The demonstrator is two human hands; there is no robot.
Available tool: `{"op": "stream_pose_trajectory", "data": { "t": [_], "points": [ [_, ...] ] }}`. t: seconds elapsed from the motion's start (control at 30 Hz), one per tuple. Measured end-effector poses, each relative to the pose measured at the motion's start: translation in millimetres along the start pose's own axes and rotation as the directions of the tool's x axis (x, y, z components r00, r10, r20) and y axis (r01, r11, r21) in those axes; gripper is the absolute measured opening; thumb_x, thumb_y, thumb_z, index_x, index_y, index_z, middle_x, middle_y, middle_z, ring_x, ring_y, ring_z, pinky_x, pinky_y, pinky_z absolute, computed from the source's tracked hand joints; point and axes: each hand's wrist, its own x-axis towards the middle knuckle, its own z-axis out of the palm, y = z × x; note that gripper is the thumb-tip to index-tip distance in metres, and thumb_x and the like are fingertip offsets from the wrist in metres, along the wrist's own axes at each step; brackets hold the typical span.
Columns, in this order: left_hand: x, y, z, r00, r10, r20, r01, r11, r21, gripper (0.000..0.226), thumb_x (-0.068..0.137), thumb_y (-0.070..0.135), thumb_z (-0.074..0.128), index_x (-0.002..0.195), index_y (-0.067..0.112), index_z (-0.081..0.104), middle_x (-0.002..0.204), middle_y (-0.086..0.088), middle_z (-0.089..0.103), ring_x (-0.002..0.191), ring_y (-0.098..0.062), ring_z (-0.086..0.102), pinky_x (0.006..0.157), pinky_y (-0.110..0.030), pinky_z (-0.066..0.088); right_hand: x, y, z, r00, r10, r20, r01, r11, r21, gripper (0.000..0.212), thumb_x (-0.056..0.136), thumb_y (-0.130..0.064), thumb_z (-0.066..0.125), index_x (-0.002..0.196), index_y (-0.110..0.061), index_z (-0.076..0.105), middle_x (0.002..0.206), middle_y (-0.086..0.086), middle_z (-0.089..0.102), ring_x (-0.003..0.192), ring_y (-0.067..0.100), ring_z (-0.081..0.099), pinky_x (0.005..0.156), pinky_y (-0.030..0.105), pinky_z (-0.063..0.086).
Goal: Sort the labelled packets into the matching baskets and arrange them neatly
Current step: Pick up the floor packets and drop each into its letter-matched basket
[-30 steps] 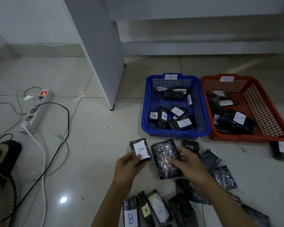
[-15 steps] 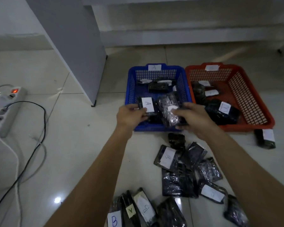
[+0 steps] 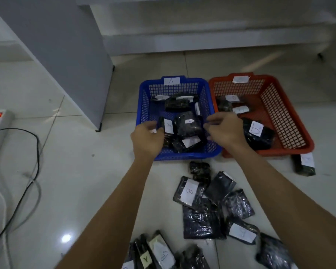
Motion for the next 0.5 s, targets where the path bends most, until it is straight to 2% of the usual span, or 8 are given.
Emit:
{"op": "stream_pose_trajectory", "data": {
  "t": [0.03, 0.1, 0.17, 0.2, 0.27, 0.3, 0.4, 0.5],
  "points": [
    [-20.0, -3.1, -1.7, 0.999, 0.007, -0.038, -0.01, 0.995, -0.099, 0.01, 0.089, 0.015, 0.067, 0.099, 0.013, 0.071, 0.091, 0.005, 0.07, 0.079, -0.01, 0.064, 0.076, -0.013, 0.047, -14.8, 4.6, -11.5, 1.0, -0.015, -0.024, 0.016, 1.0, 0.027, 0.006, 0.087, -0.017, 0.077, 0.088, -0.011, 0.077, 0.084, 0.01, 0.075, 0.07, 0.019, 0.072, 0.063, 0.031, 0.062],
    [-63.1, -17.3, -0.6, 0.997, 0.024, -0.072, -0.04, 0.975, -0.22, 0.011, 0.09, 0.013, 0.067, 0.1, 0.014, 0.071, 0.082, 0.001, 0.074, 0.071, -0.012, 0.07, 0.074, -0.021, 0.057, -49.9, 20.8, -32.6, 0.999, -0.022, -0.05, 0.024, 0.999, 0.038, 0.032, 0.087, -0.025, 0.078, 0.062, -0.007, 0.069, 0.058, 0.011, 0.068, 0.051, 0.018, 0.064, 0.054, 0.027, 0.053],
    [-101.9, -36.4, 8.6, 0.999, -0.027, -0.023, 0.022, 0.981, -0.194, 0.009, 0.089, 0.012, 0.069, 0.096, 0.016, 0.069, 0.074, 0.005, 0.072, 0.064, -0.005, 0.069, 0.067, -0.018, 0.056, -84.1, 48.7, -43.9, 0.997, 0.057, -0.053, -0.057, 0.998, -0.005, 0.044, 0.086, -0.033, 0.077, 0.056, -0.003, 0.065, 0.052, 0.012, 0.065, 0.048, 0.017, 0.058, 0.056, 0.026, 0.047],
    [-115.2, -50.6, 18.0, 0.995, -0.085, 0.044, 0.091, 0.983, -0.16, 0.012, 0.087, 0.015, 0.071, 0.098, 0.017, 0.067, 0.075, 0.008, 0.071, 0.065, -0.001, 0.067, 0.065, -0.013, 0.053, -95.4, 66.4, -44.3, 0.993, 0.103, -0.051, -0.106, 0.992, -0.07, 0.043, 0.085, -0.036, 0.077, 0.057, -0.005, 0.066, 0.052, 0.009, 0.065, 0.049, 0.015, 0.059, 0.059, 0.027, 0.048],
    [-131.2, -77.1, 39.4, 0.951, -0.212, 0.223, 0.219, 0.976, -0.006, 0.028, 0.084, 0.032, 0.075, 0.104, 0.019, 0.062, 0.085, 0.012, 0.067, 0.076, 0.0, 0.063, 0.063, -0.009, 0.042, -106.3, 103.8, -37.9, 0.983, 0.177, -0.044, -0.182, 0.966, -0.183, 0.029, 0.079, -0.042, 0.081, 0.068, -0.017, 0.072, 0.066, -0.003, 0.072, 0.067, 0.012, 0.068, 0.07, 0.03, 0.055],
    [-134.0, -86.8, 48.9, 0.934, -0.222, 0.281, 0.197, 0.974, 0.112, 0.036, 0.08, 0.043, 0.075, 0.104, 0.021, 0.059, 0.091, 0.01, 0.065, 0.087, -0.007, 0.062, 0.068, -0.014, 0.038, -108.8, 116.8, -32.6, 0.981, 0.191, -0.022, -0.19, 0.953, -0.235, 0.027, 0.075, -0.046, 0.083, 0.08, -0.021, 0.074, 0.081, -0.004, 0.073, 0.082, 0.016, 0.069, 0.077, 0.033, 0.056],
    [-134.6, -93.2, 66.2, 0.917, -0.249, 0.312, 0.122, 0.92, 0.373, 0.06, 0.073, 0.057, 0.072, 0.12, 0.024, 0.054, 0.117, -0.001, 0.055, 0.115, -0.026, 0.045, 0.083, -0.029, 0.033, -108.0, 141.2, -16.3, 0.974, 0.217, 0.064, -0.169, 0.886, -0.432, 0.067, 0.064, -0.063, 0.081, 0.114, -0.023, 0.064, 0.112, 0.004, 0.056, 0.115, 0.029, 0.051, 0.095, 0.043, 0.047],
    [-129.1, -80.8, 68.5, 0.899, -0.329, 0.289, 0.197, 0.894, 0.403, 0.071, 0.067, 0.055, 0.079, 0.124, 0.02, 0.053, 0.124, -0.004, 0.048, 0.121, -0.028, 0.037, 0.093, -0.036, 0.038, -106.1, 145.0, -6.4, 0.969, 0.243, 0.034, -0.204, 0.875, -0.439, 0.082, 0.061, -0.065, 0.083, 0.127, -0.024, 0.055, 0.125, 0.003, 0.05, 0.124, 0.03, 0.039, 0.1, 0.045, 0.035]
  ]
}}
